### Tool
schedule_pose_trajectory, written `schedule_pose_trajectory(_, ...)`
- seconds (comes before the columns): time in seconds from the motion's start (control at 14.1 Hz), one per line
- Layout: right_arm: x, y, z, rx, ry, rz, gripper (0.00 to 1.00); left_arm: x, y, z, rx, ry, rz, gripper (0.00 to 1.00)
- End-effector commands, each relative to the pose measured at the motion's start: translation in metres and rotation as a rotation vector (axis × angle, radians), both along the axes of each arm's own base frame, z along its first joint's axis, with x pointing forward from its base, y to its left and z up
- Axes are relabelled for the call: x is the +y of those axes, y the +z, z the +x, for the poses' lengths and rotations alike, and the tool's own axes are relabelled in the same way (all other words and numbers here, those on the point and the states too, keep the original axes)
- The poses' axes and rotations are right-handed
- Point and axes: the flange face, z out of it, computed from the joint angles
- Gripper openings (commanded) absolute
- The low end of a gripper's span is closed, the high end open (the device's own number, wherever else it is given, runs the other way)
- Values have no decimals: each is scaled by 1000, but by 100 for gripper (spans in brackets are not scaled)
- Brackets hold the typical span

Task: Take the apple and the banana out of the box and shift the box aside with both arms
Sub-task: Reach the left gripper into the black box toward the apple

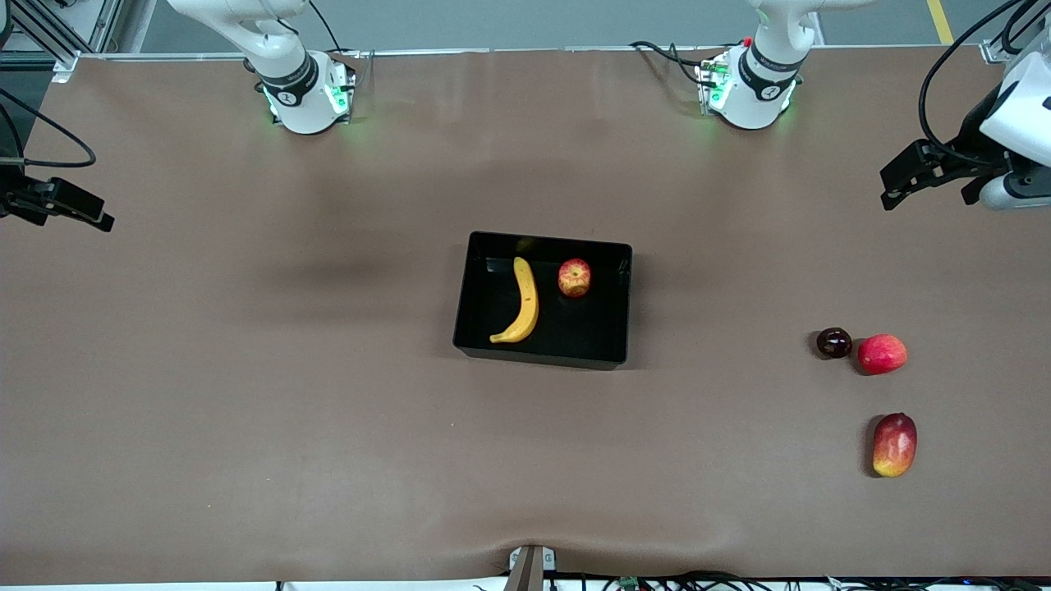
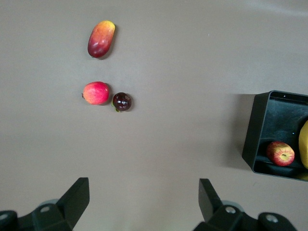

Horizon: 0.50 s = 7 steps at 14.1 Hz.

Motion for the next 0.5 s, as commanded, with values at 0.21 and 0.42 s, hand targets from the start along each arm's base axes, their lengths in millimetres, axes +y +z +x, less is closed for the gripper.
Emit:
schedule_pose_trajectory(0.21, 2, 2, -1, -3, 1, -13, 100, -7, 5, -4, -6, 0, -5, 100)
schedule_pose_trajectory(0.42, 1, 2, -1, -2, -1, -13, 100, -13, -8, 3, 19, -11, -9, 100)
